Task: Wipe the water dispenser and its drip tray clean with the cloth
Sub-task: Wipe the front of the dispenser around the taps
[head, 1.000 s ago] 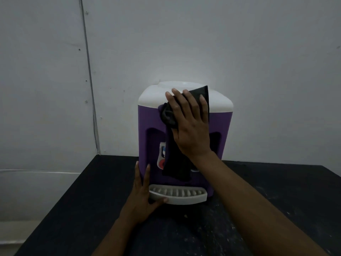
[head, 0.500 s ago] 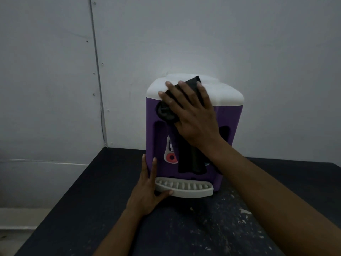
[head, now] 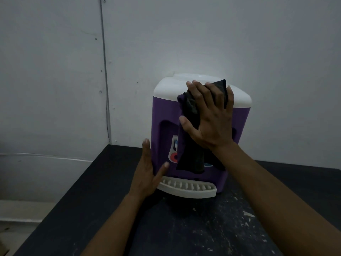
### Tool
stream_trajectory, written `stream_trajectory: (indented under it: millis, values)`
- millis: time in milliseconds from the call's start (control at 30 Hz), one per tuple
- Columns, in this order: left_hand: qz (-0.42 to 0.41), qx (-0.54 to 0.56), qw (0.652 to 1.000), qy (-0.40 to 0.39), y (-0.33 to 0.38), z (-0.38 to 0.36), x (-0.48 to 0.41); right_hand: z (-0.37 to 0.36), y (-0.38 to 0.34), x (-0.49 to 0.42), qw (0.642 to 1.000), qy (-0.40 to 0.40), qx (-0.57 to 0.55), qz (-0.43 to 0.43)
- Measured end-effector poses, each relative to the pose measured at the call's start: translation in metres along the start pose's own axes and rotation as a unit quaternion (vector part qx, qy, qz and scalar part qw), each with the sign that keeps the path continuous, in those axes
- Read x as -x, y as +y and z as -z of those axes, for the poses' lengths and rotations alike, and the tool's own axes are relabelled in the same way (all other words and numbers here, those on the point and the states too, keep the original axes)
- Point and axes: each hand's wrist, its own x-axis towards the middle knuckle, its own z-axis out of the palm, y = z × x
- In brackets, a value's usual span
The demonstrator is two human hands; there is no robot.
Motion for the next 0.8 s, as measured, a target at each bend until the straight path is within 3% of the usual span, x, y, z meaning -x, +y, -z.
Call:
stream_trajectory:
  millis: [200,333,533,800]
  values:
    - [0.001,0.108,0.992,0.065,0.026,0.010,-0.066,-0.001,-0.003,-0.001,0.999,0.020,-0.034,-0.034]
    - [0.030,0.152,0.981,0.115,0.035,-0.002,-0.078,-0.006,-0.008,-0.001,0.999,0.025,0.006,-0.026]
    - [0.054,0.149,0.972,0.173,0.038,-0.012,-0.076,-0.014,-0.020,-0.017,0.997,0.008,0.064,0.043]
    - [0.066,0.078,0.982,0.158,0.036,-0.011,-0.075,-0.041,-0.055,-0.028,0.972,-0.062,0.146,0.176]
